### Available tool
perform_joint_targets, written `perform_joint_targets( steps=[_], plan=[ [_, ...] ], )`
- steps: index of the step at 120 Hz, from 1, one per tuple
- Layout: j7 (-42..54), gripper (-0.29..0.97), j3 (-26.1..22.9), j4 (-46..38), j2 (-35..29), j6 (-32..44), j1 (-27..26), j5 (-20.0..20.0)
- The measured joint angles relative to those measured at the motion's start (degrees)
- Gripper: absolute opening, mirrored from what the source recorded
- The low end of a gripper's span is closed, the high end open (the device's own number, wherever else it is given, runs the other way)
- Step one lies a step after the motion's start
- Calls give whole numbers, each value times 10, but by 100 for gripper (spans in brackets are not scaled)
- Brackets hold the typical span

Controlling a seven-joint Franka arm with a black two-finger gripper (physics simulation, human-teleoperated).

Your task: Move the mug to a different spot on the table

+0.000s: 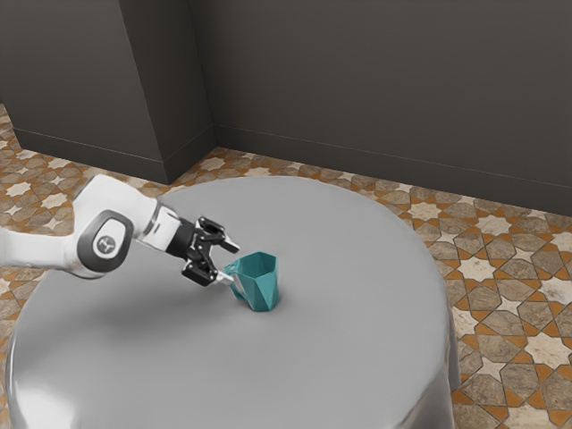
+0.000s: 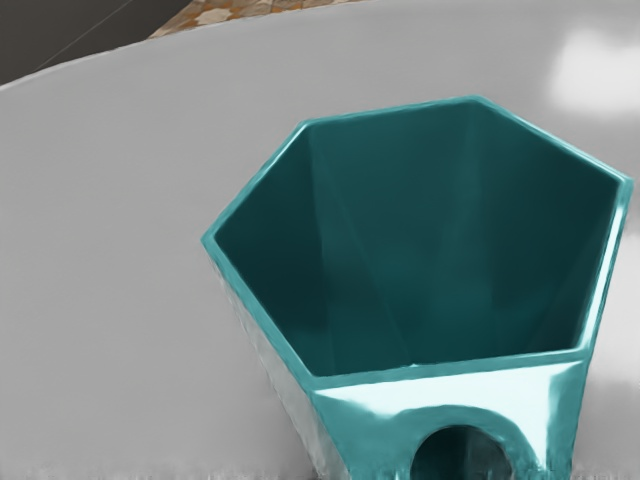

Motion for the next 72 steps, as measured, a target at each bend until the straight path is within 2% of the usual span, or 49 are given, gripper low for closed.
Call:
perform_joint_targets(
  steps=[72],
  plan=[
    [39,54,26,17,-23,2,-25,-3]
  ],
)
